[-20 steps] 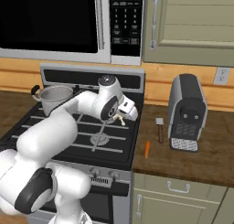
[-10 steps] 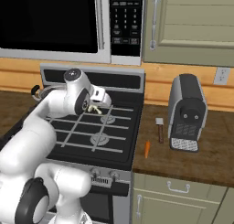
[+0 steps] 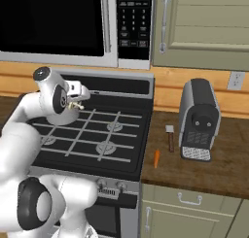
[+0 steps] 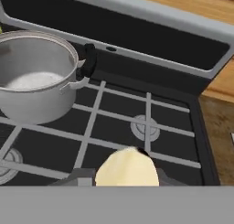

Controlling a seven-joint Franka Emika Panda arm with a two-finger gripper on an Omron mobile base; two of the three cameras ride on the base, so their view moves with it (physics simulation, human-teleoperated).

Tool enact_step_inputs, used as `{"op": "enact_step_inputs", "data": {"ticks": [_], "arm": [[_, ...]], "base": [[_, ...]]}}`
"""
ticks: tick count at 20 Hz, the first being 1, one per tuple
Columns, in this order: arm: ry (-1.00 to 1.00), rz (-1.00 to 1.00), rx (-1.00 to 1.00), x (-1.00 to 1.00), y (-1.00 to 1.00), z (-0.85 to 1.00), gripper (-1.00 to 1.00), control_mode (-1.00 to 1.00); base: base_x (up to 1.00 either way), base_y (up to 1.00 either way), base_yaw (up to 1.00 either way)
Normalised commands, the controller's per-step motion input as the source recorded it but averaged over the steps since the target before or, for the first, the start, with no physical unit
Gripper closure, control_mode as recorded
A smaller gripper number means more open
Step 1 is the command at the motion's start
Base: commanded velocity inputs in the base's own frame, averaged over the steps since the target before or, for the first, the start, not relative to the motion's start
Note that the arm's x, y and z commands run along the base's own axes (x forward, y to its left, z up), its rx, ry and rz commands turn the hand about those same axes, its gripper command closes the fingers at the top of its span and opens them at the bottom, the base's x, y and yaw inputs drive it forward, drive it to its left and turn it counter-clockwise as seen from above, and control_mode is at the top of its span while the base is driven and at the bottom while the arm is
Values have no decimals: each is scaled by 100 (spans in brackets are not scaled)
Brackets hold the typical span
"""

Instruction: Put the carrot and mushroom in the pot. Retrieve the spatula and lightly stir the vegetables in the pot.

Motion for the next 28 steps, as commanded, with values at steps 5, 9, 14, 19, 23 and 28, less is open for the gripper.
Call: {"op": "enact_step_inputs", "data": {"ticks": [5,9,14,19,23,28], "arm": [[-8,20,-11,0,100,11,100,-100],[-7,19,-3,4,100,0,100,-100],[-13,13,-1,28,80,-5,100,-100],[-2,2,-1,53,48,-12,100,-100],[0,0,0,54,12,-8,100,-100],[8,-1,0,58,1,-9,100,-100]], "base": [[0,0,0],[0,0,0],[0,0,0],[0,0,0],[0,0,0],[0,0,0]]}}
